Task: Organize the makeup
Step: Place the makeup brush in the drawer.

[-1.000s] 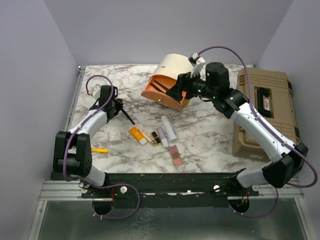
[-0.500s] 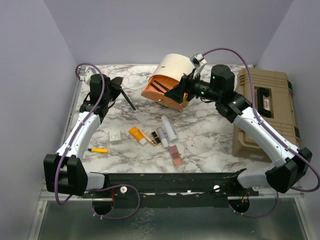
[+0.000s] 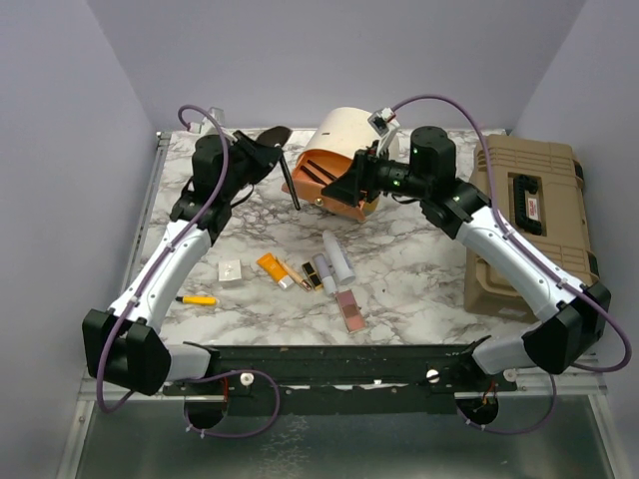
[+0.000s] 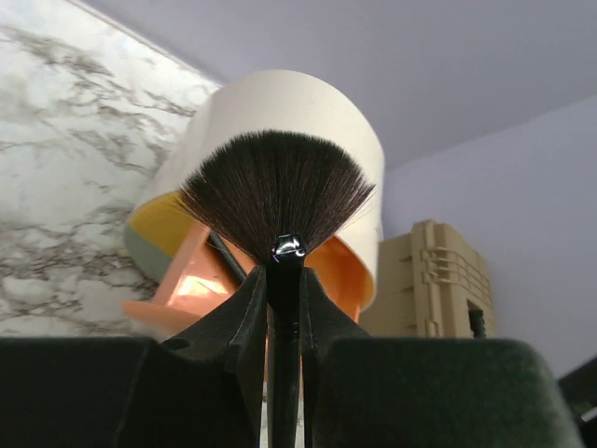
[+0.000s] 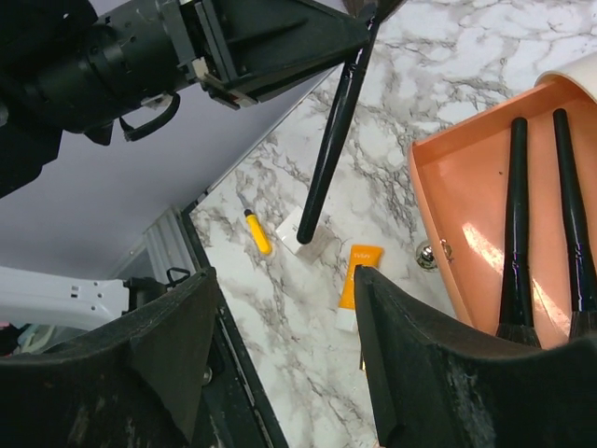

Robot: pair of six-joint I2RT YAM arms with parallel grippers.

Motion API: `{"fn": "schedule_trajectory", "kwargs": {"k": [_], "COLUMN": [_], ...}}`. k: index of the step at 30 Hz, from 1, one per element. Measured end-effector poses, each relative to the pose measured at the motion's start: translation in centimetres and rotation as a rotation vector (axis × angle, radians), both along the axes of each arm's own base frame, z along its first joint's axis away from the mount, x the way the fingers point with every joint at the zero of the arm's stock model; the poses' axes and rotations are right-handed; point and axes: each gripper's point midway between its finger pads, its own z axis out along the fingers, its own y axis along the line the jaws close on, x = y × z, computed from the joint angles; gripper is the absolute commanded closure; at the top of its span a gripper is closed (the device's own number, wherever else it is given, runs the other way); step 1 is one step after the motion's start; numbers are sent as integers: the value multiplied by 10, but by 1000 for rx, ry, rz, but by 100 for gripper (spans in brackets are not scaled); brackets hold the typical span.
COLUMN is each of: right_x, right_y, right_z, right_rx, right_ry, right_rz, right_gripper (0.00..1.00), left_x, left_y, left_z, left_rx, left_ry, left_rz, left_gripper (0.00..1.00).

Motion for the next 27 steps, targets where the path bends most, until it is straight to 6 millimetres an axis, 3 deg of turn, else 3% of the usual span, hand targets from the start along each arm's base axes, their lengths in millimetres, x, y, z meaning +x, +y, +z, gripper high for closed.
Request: {"fn": "schedule_trajectory", "kwargs": {"k": [5,15,19,27], "right_x": [6,13,12,14], "right_y": [5,11,13,20], "right_z": [-2,-15,-10,-9], "right_rx": [-4,-11,15,46], "right_ry": [22,85,99,123], "right_rz": [-2,-8,1,10], "right_gripper": [40,43,52,53], "left_x": [-2,-4,-8,-14], "left_y": [-21,-36,-46,-58], "left_z": [18,42,48,45], "left_rx": [-46,-161,-204,-286], "left_ry": [-66,-139,-152,-142], "left_rz": [-77,-134,-164,-186], "left_gripper": [100,100,100,100]}}
